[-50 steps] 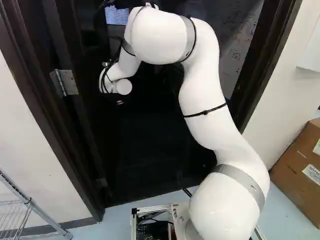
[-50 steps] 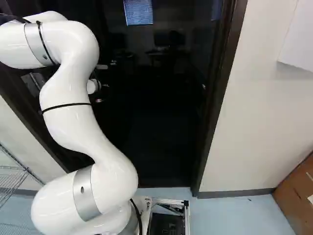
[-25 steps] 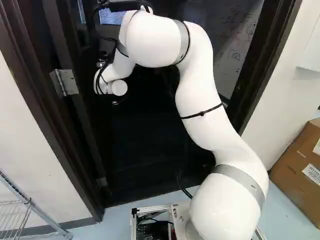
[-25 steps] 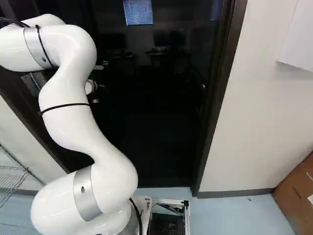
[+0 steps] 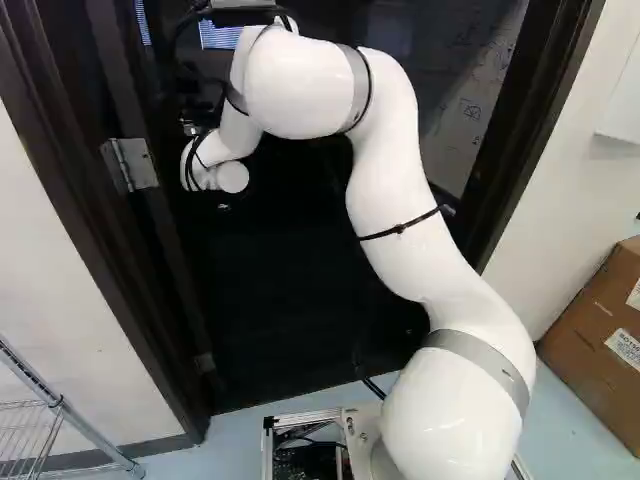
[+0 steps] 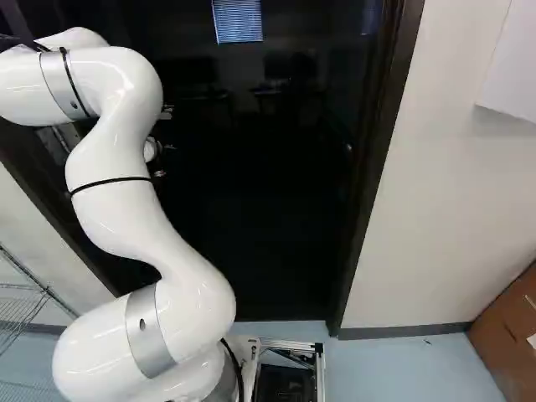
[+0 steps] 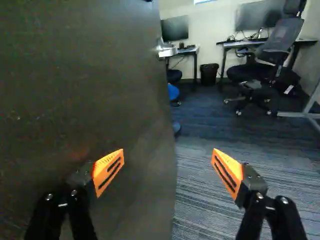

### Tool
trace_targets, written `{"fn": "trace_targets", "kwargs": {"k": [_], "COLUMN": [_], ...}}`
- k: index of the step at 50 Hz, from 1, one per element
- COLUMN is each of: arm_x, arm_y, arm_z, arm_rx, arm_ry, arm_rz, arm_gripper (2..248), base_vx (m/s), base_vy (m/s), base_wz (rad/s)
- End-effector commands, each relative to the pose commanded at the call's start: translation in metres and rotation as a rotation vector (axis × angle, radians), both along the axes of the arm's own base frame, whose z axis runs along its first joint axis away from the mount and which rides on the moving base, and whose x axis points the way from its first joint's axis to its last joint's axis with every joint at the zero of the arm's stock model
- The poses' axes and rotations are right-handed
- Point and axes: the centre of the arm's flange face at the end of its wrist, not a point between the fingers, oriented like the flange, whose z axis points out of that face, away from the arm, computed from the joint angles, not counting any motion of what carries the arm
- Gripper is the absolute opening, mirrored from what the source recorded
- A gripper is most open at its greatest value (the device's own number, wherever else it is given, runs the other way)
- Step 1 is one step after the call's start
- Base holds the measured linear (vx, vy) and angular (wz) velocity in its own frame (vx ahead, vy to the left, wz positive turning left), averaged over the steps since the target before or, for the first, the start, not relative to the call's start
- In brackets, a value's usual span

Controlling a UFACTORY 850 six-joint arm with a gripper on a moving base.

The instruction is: Open the door and move inside

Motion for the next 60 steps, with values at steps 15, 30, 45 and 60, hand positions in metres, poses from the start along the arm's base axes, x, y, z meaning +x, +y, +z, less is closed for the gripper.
{"fn": "trace_targets", "kwargs": {"k": [15, 30, 45, 60], "arm_x": [0.000, 0.000, -0.001, -0.012], "arm_y": [0.003, 0.003, 0.001, -0.023], "arm_z": [0.000, 0.000, 0.000, 0.004], "arm_rx": [-0.008, -0.008, -0.009, -0.017], "arm_ry": [-0.008, -0.008, -0.006, 0.013], "arm_rz": [0.016, 0.016, 0.014, -0.009], "arm_gripper": [247, 247, 247, 247], "base_vx": [0.000, 0.000, 0.000, 0.000], "base_vy": [0.000, 0.000, 0.000, 0.000], "base_wz": [0.000, 0.000, 0.000, 0.000]}}
